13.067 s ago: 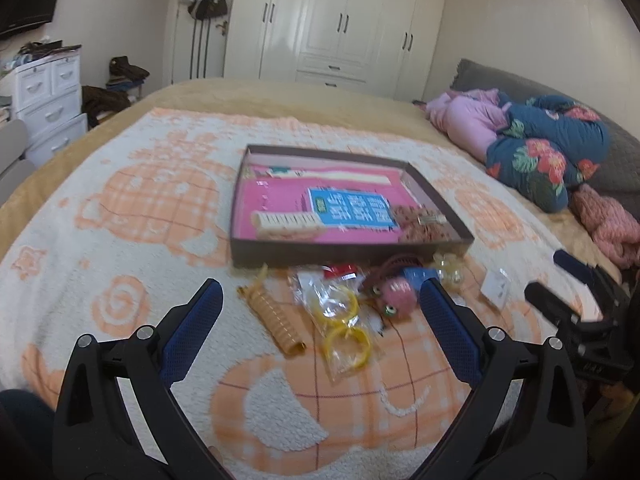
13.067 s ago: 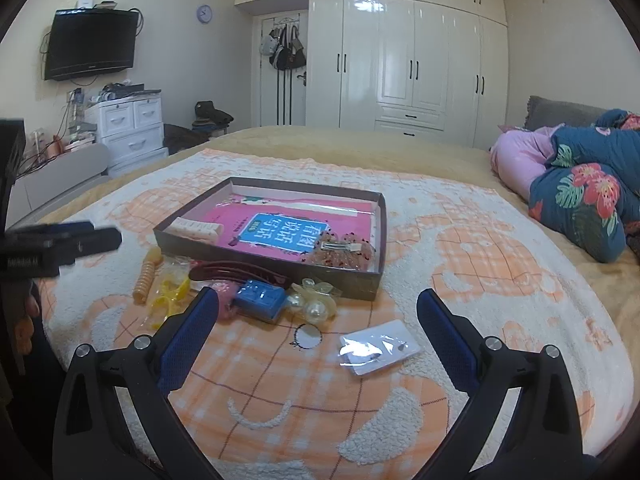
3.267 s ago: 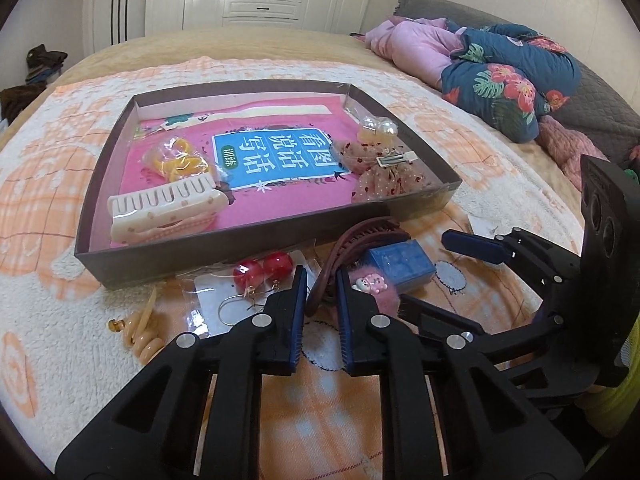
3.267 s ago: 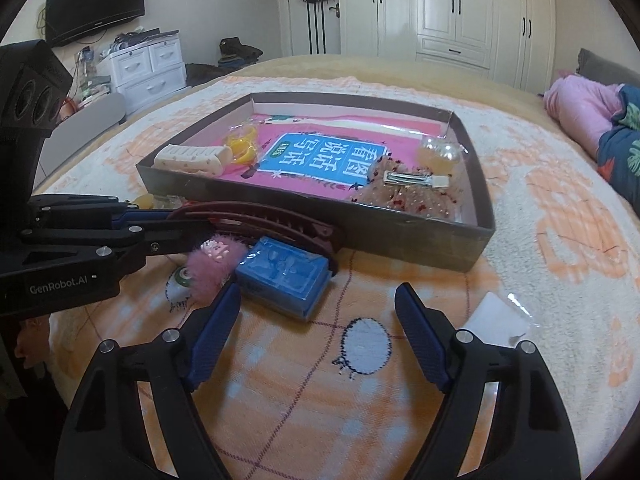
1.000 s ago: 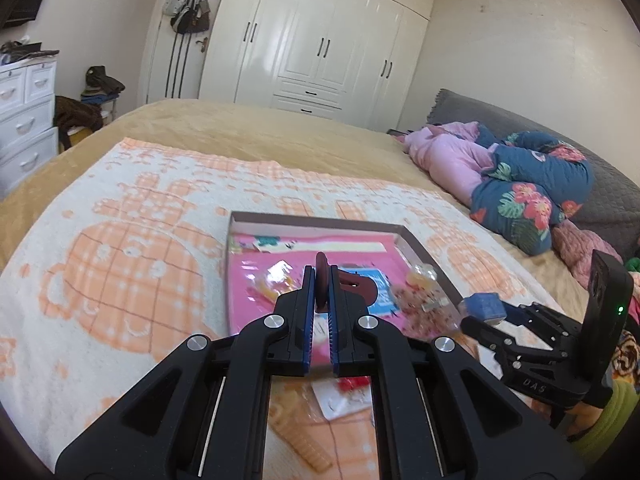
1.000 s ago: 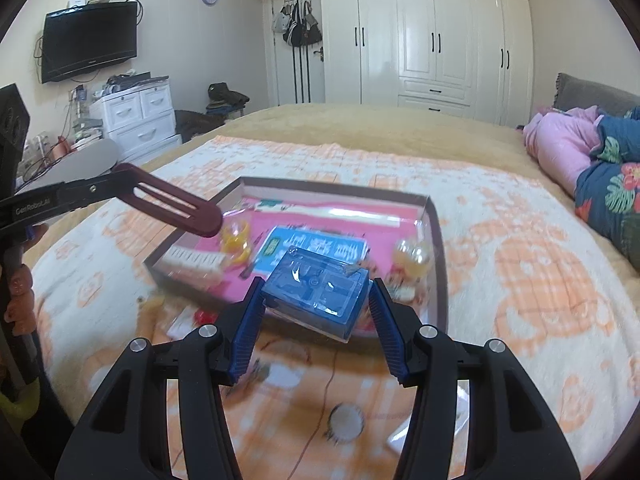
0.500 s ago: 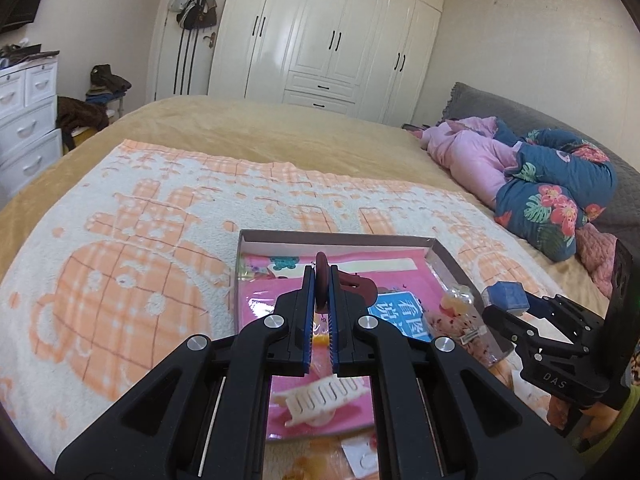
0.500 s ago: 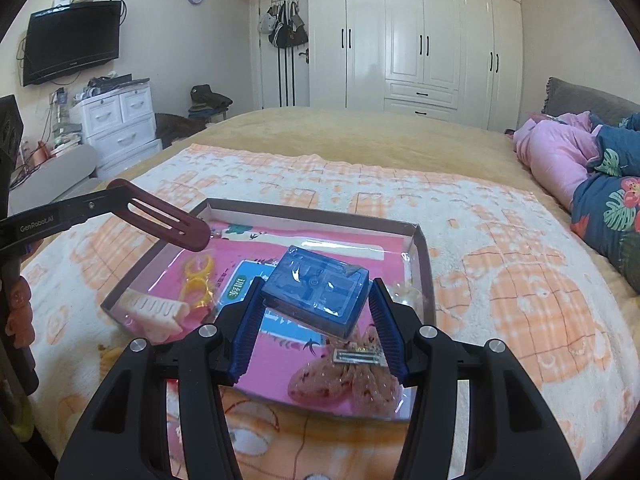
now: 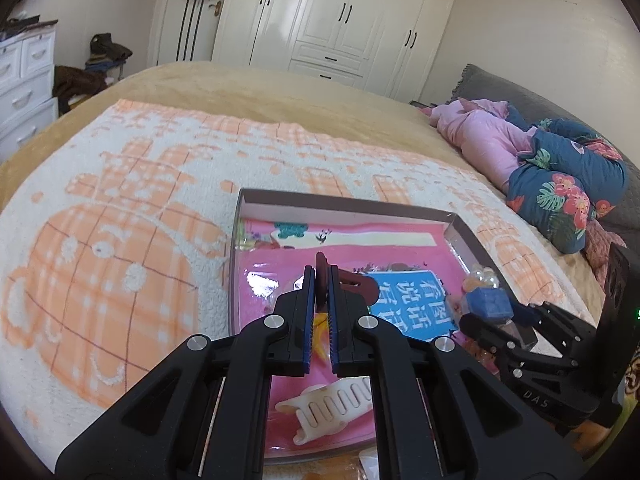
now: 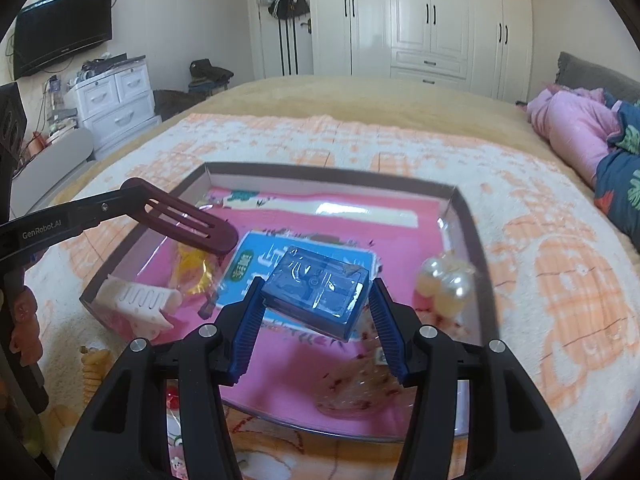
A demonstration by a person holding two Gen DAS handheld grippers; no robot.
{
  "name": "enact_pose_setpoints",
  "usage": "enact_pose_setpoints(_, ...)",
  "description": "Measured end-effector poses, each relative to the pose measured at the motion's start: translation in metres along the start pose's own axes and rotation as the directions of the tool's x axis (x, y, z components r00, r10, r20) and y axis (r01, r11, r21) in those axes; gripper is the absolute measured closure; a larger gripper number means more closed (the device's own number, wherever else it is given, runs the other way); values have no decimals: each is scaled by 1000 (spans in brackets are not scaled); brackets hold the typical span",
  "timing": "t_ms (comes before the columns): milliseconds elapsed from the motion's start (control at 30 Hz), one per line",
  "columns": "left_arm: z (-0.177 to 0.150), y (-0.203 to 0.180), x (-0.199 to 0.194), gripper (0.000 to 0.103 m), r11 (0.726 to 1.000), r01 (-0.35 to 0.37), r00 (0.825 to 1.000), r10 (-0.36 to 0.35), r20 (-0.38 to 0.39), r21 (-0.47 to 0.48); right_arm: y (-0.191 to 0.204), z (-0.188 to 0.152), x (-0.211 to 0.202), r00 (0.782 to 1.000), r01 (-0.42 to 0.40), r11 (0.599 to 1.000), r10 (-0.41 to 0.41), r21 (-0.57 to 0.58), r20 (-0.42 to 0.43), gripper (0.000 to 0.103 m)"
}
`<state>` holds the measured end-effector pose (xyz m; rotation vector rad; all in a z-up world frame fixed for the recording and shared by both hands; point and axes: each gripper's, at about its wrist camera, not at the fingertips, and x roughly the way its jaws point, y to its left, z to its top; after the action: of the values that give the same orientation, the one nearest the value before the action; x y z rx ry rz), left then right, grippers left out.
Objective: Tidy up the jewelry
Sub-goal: 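Carry the maroon claw clip into the box with the left tool while the right carries the blue box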
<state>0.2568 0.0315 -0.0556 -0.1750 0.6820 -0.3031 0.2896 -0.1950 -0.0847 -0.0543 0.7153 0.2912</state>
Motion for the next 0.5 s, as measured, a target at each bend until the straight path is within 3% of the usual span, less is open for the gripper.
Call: enact_pose_setpoints(500,-10,-6,13,101,1000,11,999,-9,-46,24,6,-21,1,998,-36,999,37,21,-48,52)
